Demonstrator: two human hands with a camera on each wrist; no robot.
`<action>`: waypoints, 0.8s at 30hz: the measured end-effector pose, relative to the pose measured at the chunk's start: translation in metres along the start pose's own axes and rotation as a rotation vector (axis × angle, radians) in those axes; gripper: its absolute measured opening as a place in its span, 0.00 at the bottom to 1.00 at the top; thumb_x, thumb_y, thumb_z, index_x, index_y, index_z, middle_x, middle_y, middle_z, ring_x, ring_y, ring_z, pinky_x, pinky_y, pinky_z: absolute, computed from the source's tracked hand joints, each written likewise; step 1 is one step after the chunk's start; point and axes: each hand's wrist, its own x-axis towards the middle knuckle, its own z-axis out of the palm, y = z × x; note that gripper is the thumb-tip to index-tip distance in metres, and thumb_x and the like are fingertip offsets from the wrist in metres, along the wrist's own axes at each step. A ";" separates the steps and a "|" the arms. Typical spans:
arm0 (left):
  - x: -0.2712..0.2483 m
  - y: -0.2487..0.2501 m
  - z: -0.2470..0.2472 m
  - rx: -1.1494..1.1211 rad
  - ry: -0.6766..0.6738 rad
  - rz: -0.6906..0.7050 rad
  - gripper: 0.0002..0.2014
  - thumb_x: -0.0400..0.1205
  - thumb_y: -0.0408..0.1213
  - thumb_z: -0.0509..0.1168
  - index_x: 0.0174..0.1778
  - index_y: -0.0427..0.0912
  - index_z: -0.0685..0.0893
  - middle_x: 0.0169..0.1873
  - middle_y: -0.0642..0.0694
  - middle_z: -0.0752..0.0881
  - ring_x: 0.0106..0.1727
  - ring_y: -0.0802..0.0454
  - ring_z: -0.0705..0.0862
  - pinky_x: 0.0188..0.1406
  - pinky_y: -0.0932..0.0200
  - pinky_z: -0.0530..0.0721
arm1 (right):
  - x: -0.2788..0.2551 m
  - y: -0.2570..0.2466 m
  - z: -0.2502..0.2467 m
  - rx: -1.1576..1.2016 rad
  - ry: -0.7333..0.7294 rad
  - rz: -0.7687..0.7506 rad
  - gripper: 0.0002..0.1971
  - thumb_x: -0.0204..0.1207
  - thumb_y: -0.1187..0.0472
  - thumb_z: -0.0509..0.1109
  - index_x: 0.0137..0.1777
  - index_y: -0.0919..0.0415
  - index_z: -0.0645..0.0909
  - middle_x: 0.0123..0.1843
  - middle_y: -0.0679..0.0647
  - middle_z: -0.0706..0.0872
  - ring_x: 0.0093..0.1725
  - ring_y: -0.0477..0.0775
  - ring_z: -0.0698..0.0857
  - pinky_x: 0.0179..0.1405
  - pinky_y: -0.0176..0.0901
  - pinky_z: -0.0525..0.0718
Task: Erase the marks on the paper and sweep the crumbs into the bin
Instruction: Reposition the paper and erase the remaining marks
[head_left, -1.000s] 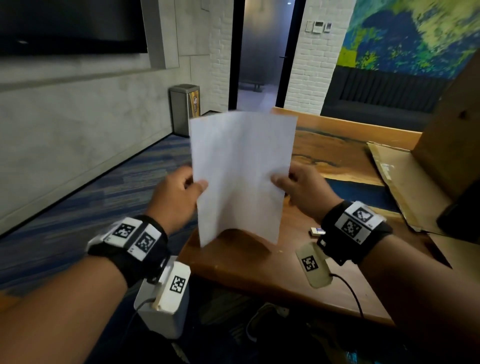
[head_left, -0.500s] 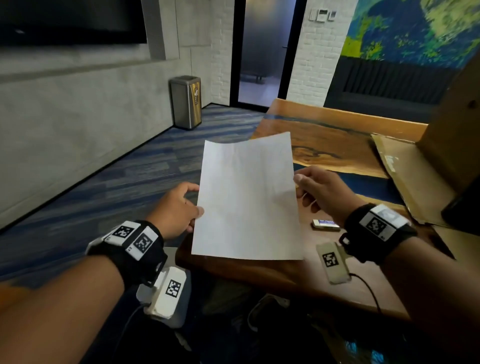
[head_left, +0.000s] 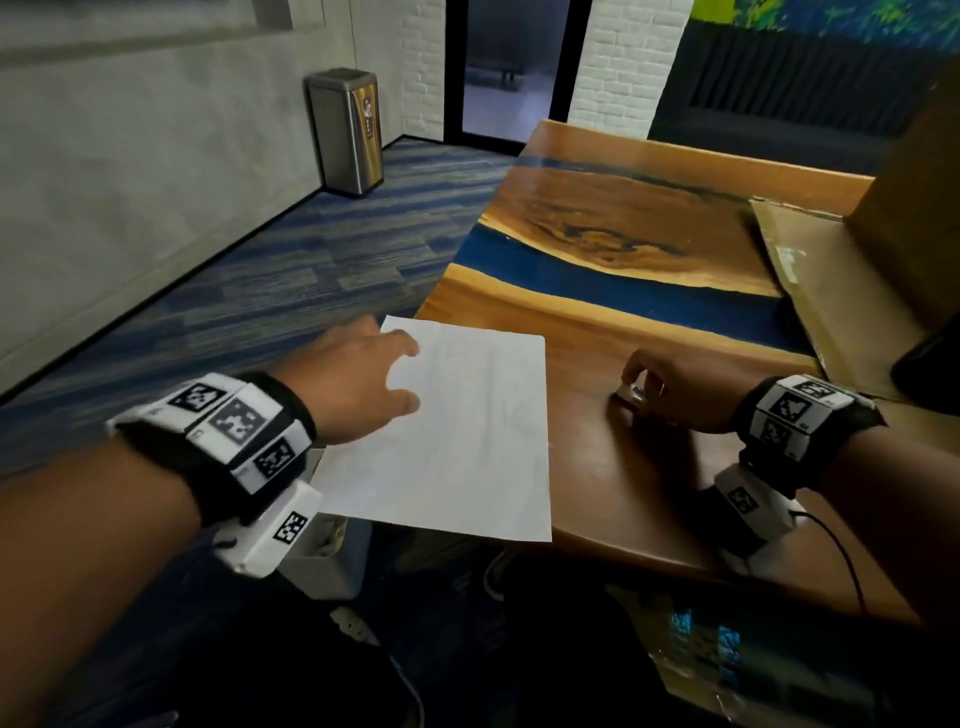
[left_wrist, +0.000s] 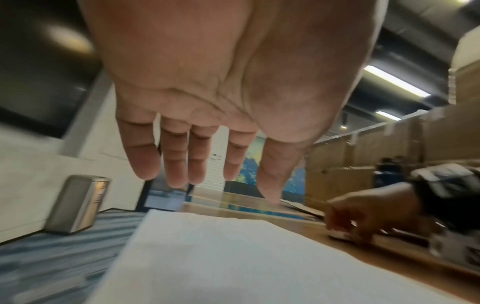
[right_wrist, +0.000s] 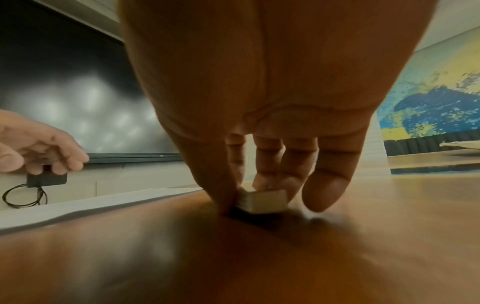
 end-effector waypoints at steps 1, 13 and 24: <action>0.006 0.010 0.000 0.058 -0.034 0.048 0.32 0.81 0.62 0.66 0.81 0.63 0.68 0.79 0.50 0.68 0.80 0.45 0.69 0.75 0.41 0.73 | 0.005 0.000 -0.003 -0.004 -0.018 0.007 0.11 0.82 0.46 0.69 0.61 0.42 0.75 0.50 0.45 0.84 0.45 0.47 0.82 0.41 0.43 0.77; 0.101 0.062 0.031 0.299 -0.241 0.161 0.48 0.76 0.77 0.58 0.88 0.56 0.54 0.85 0.48 0.62 0.83 0.42 0.62 0.74 0.37 0.74 | 0.047 -0.038 -0.025 0.371 -0.138 -0.047 0.06 0.86 0.62 0.62 0.55 0.49 0.77 0.49 0.56 0.88 0.47 0.56 0.88 0.34 0.44 0.81; 0.057 0.062 0.030 0.400 -0.314 0.321 0.51 0.65 0.85 0.58 0.84 0.73 0.51 0.55 0.52 0.64 0.54 0.51 0.68 0.44 0.51 0.74 | 0.034 -0.073 -0.019 0.250 -0.186 -0.253 0.09 0.81 0.54 0.73 0.57 0.46 0.77 0.45 0.42 0.83 0.39 0.42 0.83 0.31 0.29 0.75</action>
